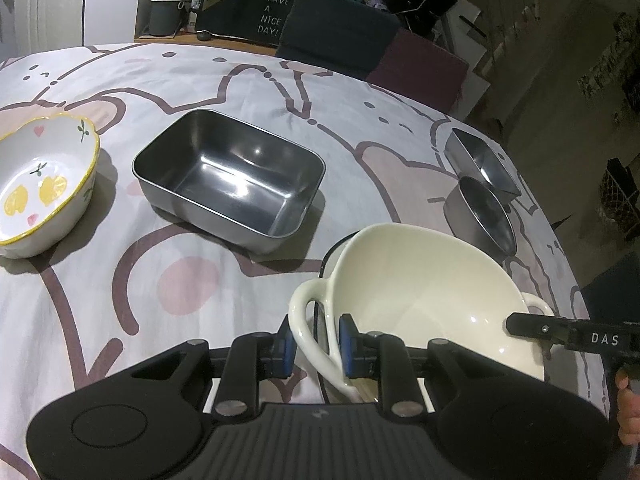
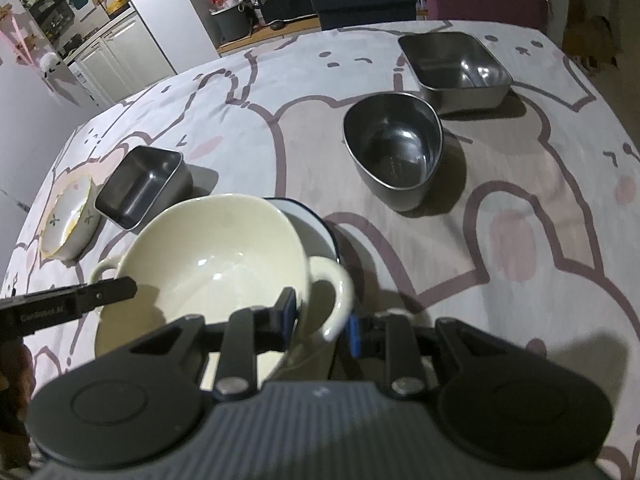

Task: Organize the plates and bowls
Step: 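Lower the cream bowl with both grippers beside the steel tray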

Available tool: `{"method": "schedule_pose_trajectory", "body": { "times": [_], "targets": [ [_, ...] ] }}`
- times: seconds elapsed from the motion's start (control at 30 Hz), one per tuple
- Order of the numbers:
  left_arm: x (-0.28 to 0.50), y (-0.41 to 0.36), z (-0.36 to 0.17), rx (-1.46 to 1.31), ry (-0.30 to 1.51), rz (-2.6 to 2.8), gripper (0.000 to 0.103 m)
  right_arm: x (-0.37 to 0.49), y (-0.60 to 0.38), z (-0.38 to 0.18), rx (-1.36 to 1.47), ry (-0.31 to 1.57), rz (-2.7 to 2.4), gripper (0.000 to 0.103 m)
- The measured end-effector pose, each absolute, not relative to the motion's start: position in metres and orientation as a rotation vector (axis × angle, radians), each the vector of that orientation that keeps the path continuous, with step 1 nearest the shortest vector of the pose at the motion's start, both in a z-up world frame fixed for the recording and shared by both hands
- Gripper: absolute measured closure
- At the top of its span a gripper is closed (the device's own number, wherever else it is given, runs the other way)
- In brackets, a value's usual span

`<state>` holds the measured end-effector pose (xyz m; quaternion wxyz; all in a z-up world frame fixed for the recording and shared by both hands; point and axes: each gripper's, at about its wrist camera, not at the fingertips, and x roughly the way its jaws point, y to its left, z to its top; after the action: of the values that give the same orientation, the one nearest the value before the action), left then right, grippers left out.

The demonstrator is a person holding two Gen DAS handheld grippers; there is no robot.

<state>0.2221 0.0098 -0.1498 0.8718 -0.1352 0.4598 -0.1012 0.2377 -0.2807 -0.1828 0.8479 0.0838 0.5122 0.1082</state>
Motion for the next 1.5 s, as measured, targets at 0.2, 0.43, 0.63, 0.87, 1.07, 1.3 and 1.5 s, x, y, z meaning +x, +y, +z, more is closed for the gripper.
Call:
{"method": "schedule_pose_trajectory", "body": {
  "times": [0.2, 0.43, 0.63, 0.87, 1.07, 1.3, 1.5],
  "targets": [
    [0.222, 0.009, -0.15, -0.275, 0.963, -0.21, 0.08, 0.237, -0.28, -0.184, 0.184, 1.083, 0.221, 0.072],
    [0.221, 0.008, -0.15, -0.267, 0.962, -0.207, 0.08, 0.236, -0.281, -0.186, 0.209, 1.081, 0.206, 0.072],
    [0.22, 0.008, -0.15, -0.268, 0.96, -0.207, 0.08, 0.228, -0.282, -0.191, 0.206, 1.039, 0.214, 0.072],
    [0.213, 0.004, -0.151, -0.251, 0.932, -0.202, 0.08, 0.217, -0.284, -0.198, 0.215, 0.992, 0.216, 0.072],
    [0.21, 0.005, -0.152, -0.26, 0.913, -0.206, 0.081, 0.209, -0.285, -0.201, 0.203, 0.936, 0.233, 0.072],
    [0.209, 0.006, -0.153, -0.271, 0.9, -0.208, 0.081, 0.204, -0.287, -0.204, 0.202, 0.894, 0.247, 0.072],
    [0.208, 0.008, -0.153, -0.28, 0.897, -0.21, 0.081, 0.195, -0.287, -0.208, 0.2, 0.842, 0.244, 0.072]
  ]
}}
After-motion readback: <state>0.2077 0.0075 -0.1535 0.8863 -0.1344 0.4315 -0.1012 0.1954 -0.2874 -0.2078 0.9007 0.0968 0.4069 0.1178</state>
